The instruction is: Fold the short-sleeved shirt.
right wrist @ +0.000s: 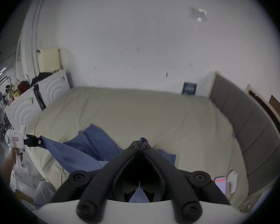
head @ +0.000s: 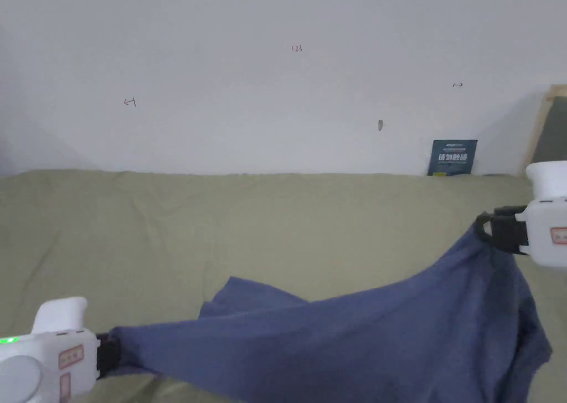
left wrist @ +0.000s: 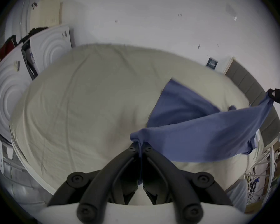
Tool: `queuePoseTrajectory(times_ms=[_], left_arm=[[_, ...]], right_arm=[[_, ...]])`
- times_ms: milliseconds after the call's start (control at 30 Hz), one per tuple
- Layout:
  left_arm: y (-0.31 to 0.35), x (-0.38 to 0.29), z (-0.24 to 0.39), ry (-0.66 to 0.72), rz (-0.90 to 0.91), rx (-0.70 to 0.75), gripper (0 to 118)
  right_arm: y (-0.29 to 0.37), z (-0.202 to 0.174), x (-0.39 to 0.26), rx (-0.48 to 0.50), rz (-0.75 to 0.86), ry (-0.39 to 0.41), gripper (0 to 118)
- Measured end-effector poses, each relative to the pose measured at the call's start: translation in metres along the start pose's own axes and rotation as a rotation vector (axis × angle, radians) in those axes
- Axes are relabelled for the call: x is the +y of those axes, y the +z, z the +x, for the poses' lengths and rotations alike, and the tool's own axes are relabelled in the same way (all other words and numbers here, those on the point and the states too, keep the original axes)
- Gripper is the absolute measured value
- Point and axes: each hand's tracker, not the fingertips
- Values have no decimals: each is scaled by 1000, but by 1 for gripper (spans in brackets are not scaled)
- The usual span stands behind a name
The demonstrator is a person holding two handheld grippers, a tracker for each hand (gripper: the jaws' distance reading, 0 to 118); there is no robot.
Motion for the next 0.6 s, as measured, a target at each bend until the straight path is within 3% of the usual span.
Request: queuePoseTrajectory(times_ms=[267, 600], left_arm=[[97, 96, 30, -4, 240, -61, 0], [167, 190, 48, -50, 360, -8, 0]], right_arm=[[92, 11, 69, -14, 192, -8, 0], [101, 29, 133, -46, 258, -64, 0]])
